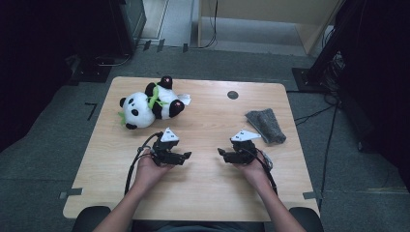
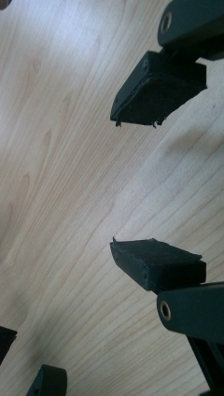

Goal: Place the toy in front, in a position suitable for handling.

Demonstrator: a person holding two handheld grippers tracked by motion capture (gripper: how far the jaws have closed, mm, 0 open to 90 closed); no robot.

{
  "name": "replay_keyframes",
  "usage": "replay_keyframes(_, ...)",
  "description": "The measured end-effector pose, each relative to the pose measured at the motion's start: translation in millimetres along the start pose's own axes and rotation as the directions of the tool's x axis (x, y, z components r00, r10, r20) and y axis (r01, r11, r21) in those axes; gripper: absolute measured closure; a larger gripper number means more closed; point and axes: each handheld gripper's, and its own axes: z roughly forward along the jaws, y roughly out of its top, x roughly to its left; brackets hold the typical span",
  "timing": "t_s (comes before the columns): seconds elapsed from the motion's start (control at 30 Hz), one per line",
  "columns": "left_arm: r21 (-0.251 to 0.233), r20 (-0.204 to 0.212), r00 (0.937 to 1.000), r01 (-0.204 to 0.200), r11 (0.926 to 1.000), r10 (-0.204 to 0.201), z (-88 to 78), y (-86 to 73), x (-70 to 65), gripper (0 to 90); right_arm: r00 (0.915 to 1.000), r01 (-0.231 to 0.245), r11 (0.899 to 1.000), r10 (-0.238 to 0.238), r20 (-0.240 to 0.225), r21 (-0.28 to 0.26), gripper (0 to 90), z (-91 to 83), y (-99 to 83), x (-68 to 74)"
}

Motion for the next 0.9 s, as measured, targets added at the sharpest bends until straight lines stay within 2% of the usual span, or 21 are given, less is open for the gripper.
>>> replay_keyframes(0.07, -0.003, 0.005, 0.9999, 0.016, 0.9999, -0.016, -2.5, 0.3, 3.0, 25.0, 1.0, -0.001, 1.0, 0.001, 0.006, 0.0, 31.7, -1.9, 1.3, -1.1)
replay_keyframes(0.3, -0.012, 0.002, 0.9999, 0.015, 0.9998, -0.015, -12.1, 1.0, 14.2, 26.4, 0.9998, -0.017, 1.0, 0.017, 0.005, 0.01, 31.5, -7.6, 4.0, -10.5)
replay_keyframes(0.37, -0.022, 0.008, 0.9998, 0.02, 0.9995, -0.02, -15.3, 0.4, 18.2, 30.9, 0.9999, -0.012, 1.0, 0.012, 0.009, 0.019, 32.4, -9.4, 4.0, -12.3)
replay_keyframes(0.43, -0.026, 0.009, 0.9993, 0.037, 0.999, -0.037, -17.8, -0.3, 22.2, 31.3, 0.9999, -0.012, 1.0, 0.012, 0.007, 0.018, 32.7, -11.0, 4.5, -14.0)
replay_keyframes(0.53, -0.009, -0.002, 0.9994, 0.034, 0.9994, -0.034, -20.4, 0.6, 26.4, 30.6, 0.9998, -0.02, 1.0, 0.02, 0.005, 0.01, 32.8, -13.2, 5.1, -16.7)
replay_keyframes(0.67, -0.014, -0.027, 0.9994, 0.022, 0.9997, -0.022, -26.2, 2.9, 32.5, 31.2, 0.9996, -0.028, 1.0, 0.028, -0.006, 0.006, 33.1, -14.2, 5.3, -19.8)
replay_keyframes(0.8, -0.03, -0.035, 0.9984, 0.042, 0.9987, -0.044, -32.8, 3.9, 41.6, 31.8, 0.9999, -0.013, 1.0, 0.014, -0.006, 0.004, 34.6, -15.8, 5.3, -21.9)
replay_keyframes(0.9, -0.053, -0.044, 0.9973, 0.057, 0.997, -0.059, -38.2, 4.5, 49.7, 32.2, 0.9998, -0.021, 1.0, 0.021, -0.003, 0.004, 35.0, -15.9, 4.7, -24.2)
